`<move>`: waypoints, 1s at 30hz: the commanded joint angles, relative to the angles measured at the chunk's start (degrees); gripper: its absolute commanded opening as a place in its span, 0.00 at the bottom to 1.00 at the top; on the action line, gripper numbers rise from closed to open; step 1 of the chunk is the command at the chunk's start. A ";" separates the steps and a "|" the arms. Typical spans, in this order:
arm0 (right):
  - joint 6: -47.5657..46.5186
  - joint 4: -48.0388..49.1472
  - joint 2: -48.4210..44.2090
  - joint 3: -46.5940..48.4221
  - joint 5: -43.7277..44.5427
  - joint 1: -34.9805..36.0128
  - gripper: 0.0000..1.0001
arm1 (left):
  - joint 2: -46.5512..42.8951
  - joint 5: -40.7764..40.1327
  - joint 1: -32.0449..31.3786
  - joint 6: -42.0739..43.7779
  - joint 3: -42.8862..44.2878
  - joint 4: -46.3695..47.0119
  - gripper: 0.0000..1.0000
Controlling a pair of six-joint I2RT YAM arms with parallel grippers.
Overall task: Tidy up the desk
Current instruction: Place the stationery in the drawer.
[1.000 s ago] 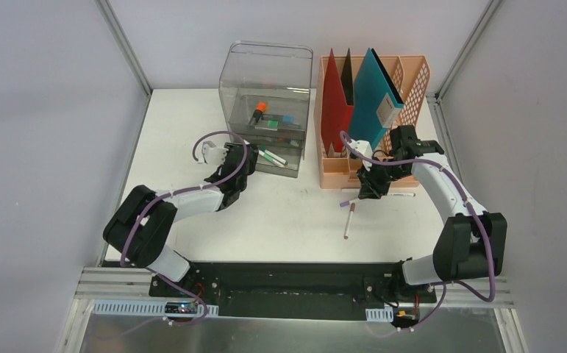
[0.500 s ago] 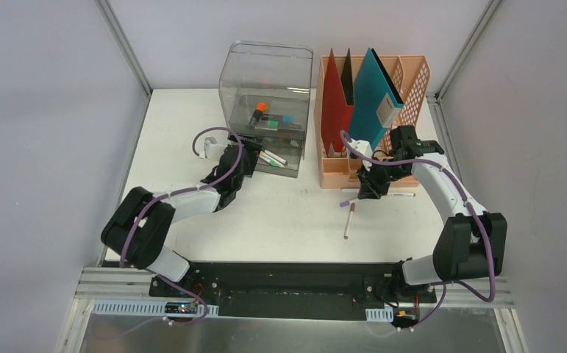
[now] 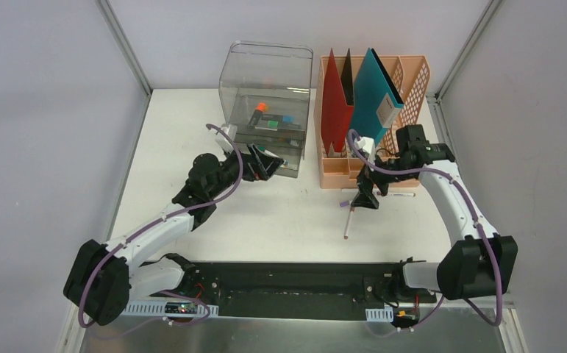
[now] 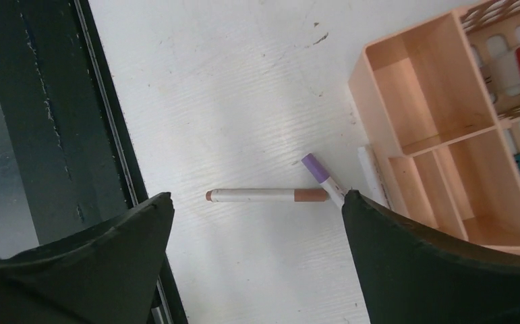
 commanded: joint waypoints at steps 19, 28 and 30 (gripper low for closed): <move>-33.24 -3.80 -0.57 -4.24 26.51 -4.28 0.98 | -16.62 15.24 0.22 15.86 -11.23 -11.88 0.99; -35.56 3.20 10.31 -2.13 39.48 -5.45 0.67 | -16.13 14.67 0.22 16.03 -11.56 -12.60 0.99; -34.01 4.07 12.10 -1.08 40.27 -5.41 0.58 | -16.29 14.56 0.22 16.14 -11.59 -12.66 0.99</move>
